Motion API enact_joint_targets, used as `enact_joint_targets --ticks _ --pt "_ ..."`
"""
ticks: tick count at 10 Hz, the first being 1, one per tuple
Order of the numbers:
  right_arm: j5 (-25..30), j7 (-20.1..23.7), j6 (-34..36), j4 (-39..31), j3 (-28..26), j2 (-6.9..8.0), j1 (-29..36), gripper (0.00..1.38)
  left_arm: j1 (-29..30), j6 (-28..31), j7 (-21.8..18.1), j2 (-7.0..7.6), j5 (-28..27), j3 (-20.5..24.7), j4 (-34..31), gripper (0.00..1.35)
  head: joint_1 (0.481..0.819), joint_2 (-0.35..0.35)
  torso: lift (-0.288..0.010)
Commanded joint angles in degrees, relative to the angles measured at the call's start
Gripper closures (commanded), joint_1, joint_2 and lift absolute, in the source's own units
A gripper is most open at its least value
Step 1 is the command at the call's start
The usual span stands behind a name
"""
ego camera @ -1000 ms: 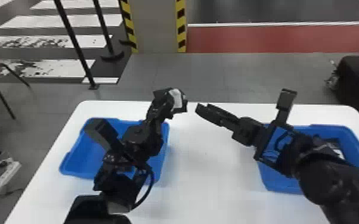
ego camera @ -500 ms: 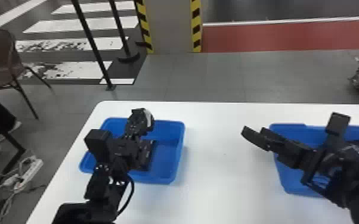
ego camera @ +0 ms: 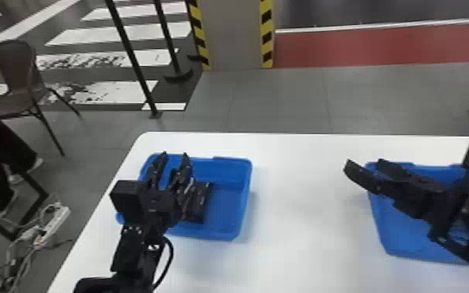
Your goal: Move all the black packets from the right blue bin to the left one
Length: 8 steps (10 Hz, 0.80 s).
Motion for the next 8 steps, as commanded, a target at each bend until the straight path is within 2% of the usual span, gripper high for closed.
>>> enact_joint_targets --ticks 1,2,3,5,6,8 --pt "3.5 -5.1 -0.1 -11.7 -1.9 0.0 5.9 0.12 0.1 -3.3 0.0 0.06 4.5 -1.9 0.0 0.12 0.695 0.184 -0.11" --pt "3.2 -9.4 -0.2 -15.8 -4.2 0.27 10.1 0.12 0.6 -3.6 -0.1 0.85 10.2 -4.7 0.0 0.18 0.695 0.144 -0.11" --pt "3.7 -13.4 -0.2 -19.6 -6.2 0.44 14.1 0.13 0.8 -5.4 -0.2 1.56 13.5 -6.9 0.0 0.21 0.695 0.124 -0.11" --pt "4.9 -23.6 -0.2 -26.2 -8.4 0.35 21.3 0.13 0.7 -6.4 -0.8 1.99 15.9 -8.7 -0.1 0.23 0.695 0.011 -0.11" --pt "6.4 -24.9 -0.2 -25.7 -9.9 0.35 21.8 0.13 0.7 -6.3 -0.9 1.82 15.9 -8.7 -0.1 0.23 0.695 -0.014 -0.11" --pt "9.3 -26.5 -0.1 -21.0 -12.0 0.35 18.7 0.13 1.0 -5.9 -1.1 1.82 16.1 -8.7 -0.1 0.22 0.695 -0.08 -0.11"
